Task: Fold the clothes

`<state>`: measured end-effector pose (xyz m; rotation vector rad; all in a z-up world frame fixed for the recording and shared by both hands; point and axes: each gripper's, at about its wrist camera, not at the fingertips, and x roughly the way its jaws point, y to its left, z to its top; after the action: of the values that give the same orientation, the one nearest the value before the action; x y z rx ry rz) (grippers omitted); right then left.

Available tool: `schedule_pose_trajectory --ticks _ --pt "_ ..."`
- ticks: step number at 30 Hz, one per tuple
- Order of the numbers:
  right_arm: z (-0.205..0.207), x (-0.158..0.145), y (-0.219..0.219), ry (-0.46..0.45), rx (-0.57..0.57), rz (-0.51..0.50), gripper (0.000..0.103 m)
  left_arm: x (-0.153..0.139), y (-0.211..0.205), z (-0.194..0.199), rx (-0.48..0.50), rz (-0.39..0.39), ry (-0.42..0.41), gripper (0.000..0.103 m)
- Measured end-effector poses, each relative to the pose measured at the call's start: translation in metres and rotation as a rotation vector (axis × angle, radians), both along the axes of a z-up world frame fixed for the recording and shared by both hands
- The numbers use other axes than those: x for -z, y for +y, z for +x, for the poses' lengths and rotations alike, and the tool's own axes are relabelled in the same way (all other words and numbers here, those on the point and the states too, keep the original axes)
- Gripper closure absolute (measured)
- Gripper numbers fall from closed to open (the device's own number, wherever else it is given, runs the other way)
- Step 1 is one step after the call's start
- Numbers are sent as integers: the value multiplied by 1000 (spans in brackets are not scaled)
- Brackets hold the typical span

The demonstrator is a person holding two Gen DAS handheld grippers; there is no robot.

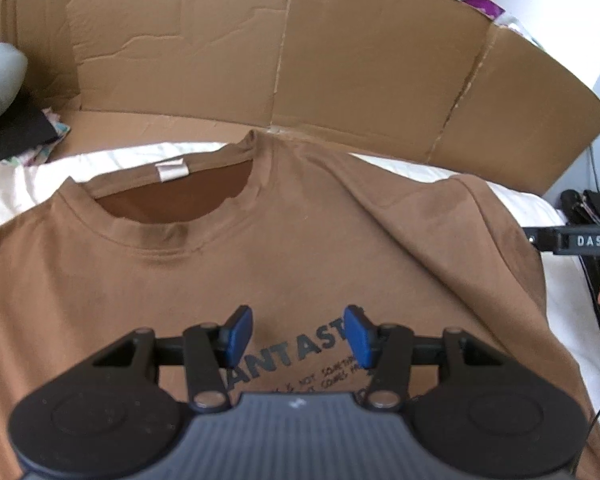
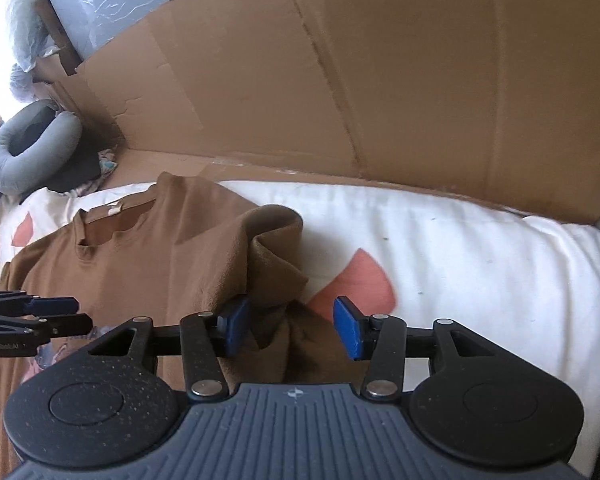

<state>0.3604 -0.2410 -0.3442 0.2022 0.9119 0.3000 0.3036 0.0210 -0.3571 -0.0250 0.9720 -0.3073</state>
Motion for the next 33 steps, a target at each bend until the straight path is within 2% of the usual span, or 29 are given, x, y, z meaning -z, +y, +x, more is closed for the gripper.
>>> schedule_pose_trajectory --ticks 7,10,13,22,27,33 --pt "9 14 14 21 -20 11 40 3 6 -2 -12 -8 11 49" --pt "13 20 19 30 -35 -18 38 3 6 -2 -14 -13 12 49" --pt "11 16 17 15 -32 -46 38 4 6 -1 -15 -18 13 49" --pt "0 2 -24 -9 39 -67 40 6 8 -1 -19 -32 17 49" --pt "-3 17 -32 48 50 -20 43 7 9 -1 -20 -35 21 49" --pt "-9 27 -18 43 1 -29 43 13 9 -2 -17 -29 30 48"
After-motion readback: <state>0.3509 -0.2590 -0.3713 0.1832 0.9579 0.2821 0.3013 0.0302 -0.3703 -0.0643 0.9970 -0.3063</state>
